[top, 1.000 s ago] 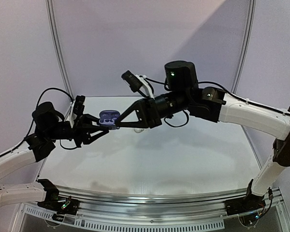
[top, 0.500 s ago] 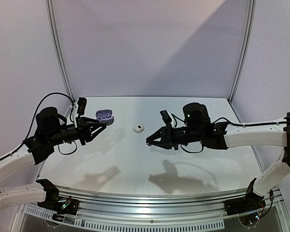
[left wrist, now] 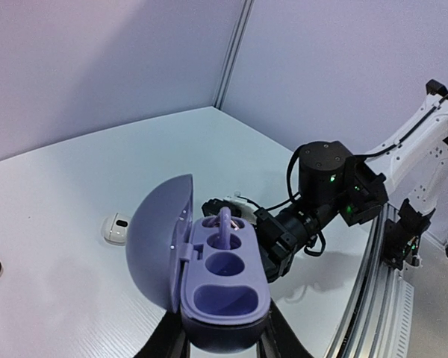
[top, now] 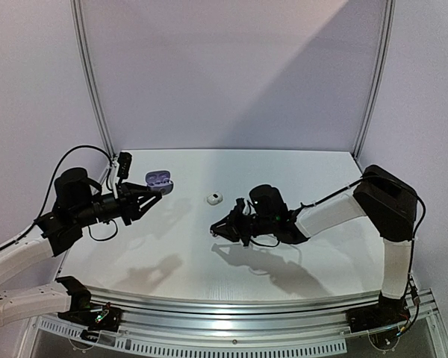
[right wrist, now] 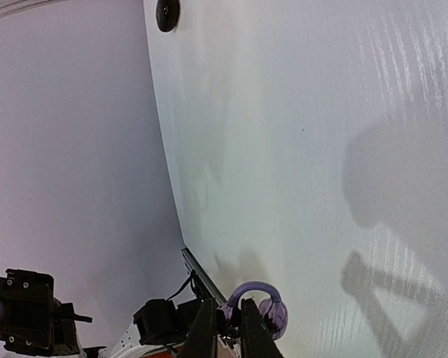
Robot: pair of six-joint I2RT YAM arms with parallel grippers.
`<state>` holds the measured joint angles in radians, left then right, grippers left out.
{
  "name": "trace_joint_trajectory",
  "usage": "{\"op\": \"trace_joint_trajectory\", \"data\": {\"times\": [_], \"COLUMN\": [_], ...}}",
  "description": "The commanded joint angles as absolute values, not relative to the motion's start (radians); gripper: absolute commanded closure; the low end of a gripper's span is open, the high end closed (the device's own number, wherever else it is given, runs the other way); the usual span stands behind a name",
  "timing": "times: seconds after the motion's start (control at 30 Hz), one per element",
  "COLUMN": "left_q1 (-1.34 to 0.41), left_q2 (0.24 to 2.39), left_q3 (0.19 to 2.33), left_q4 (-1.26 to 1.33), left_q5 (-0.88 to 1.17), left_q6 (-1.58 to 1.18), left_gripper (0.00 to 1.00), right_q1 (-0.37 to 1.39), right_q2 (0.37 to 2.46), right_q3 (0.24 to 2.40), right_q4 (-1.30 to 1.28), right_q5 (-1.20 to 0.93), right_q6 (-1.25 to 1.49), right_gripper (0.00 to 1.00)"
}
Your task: Insert the wireless bluetooth earbuds into the charging case
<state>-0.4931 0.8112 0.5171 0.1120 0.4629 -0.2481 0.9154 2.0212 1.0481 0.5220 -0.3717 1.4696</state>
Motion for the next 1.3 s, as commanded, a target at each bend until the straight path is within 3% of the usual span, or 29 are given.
{"op": "trace_joint_trajectory", "data": {"times": [0.0, 0.47, 0.73, 1.0, 1.27], "left_q1": [-0.479, -0.471, -0.469, -0.468, -0.465], "left_q2": [0.799, 0.795, 0.796, 0.797, 0.793], "left_q3": [0.492, 0.466, 0.462, 0.461, 0.456], "left_q4": [0.120, 0.153, 0.156, 0.162, 0.157], "left_q5": [0.457, 0.459, 0.460, 0.461, 0.461], "left_q6": [-0.248, -0.253, -0.254, -0.253, -0.255], "left_gripper": [1.00, 1.00, 1.00, 1.00, 1.00], "right_q1": [0.921, 0.922, 0.922, 0.921, 0.920], "right_q2": [2.112, 2.076, 1.983, 1.950, 1.867], "right_q3": [1.043, 0.838, 0.710, 0.793, 0.862], "right_q4": [0.637, 0.709, 0.701, 0.483, 0.194], "right_q5": [-0.360, -0.284, -0.238, -0.280, -0.241], "right_q6": [1.598, 1.688, 1.703, 1.587, 1.471], "right_gripper": [1.00, 1.00, 0.94, 0.86, 0.72]}}
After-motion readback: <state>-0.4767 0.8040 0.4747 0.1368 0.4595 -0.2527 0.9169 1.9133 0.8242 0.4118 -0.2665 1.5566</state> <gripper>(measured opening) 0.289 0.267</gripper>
